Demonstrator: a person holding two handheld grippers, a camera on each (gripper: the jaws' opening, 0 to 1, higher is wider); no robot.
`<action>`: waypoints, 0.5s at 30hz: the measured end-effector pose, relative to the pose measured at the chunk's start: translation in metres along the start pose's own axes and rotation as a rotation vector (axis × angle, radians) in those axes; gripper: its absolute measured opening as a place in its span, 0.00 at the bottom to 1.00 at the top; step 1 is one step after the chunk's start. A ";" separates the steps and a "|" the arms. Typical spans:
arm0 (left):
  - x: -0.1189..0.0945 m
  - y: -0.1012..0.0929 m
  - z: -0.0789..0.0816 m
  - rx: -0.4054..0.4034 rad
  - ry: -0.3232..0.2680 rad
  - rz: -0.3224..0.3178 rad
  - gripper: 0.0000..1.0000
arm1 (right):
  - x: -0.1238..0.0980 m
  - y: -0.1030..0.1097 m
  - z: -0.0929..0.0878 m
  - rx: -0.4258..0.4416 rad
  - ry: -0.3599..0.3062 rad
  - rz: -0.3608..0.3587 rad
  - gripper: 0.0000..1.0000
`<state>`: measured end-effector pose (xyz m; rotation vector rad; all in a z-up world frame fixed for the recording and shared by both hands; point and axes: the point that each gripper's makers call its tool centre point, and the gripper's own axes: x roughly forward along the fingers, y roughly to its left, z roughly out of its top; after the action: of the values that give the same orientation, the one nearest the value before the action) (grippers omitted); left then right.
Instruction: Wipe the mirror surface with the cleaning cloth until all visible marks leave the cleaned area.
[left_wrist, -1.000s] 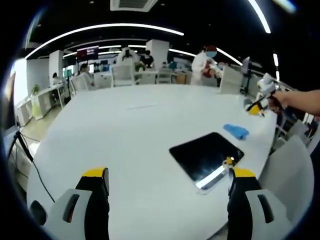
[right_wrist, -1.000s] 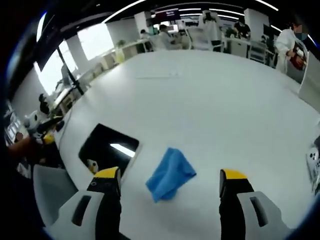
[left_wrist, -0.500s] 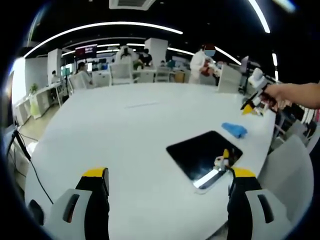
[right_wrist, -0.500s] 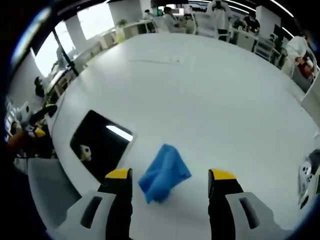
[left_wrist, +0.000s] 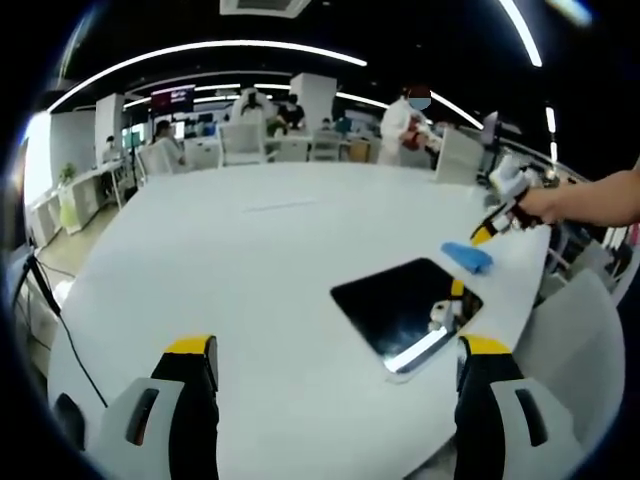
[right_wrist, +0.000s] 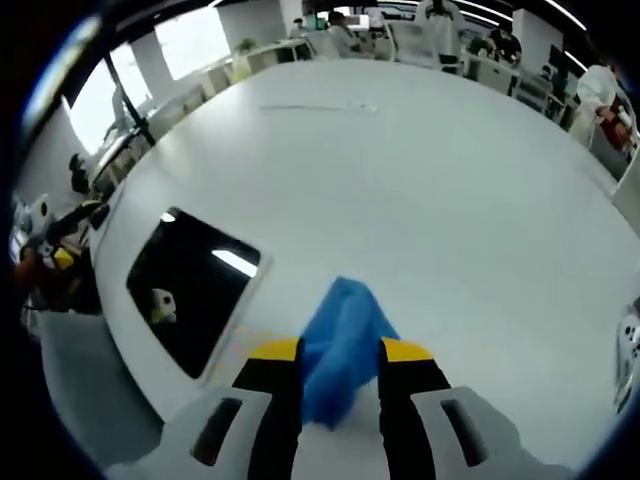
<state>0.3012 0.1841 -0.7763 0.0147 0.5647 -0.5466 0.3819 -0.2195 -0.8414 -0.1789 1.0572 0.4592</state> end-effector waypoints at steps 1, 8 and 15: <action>0.000 0.000 0.000 0.001 0.001 -0.002 1.00 | 0.002 0.000 -0.001 0.002 0.000 -0.001 0.23; 0.001 0.001 0.000 0.002 0.010 -0.003 1.00 | 0.014 -0.003 -0.003 0.032 -0.002 -0.015 0.17; 0.003 0.001 0.000 0.004 0.016 -0.005 1.00 | 0.031 -0.006 -0.005 0.057 0.001 -0.027 0.12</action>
<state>0.3037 0.1838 -0.7777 0.0211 0.5792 -0.5532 0.3932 -0.2180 -0.8712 -0.1431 1.0664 0.4045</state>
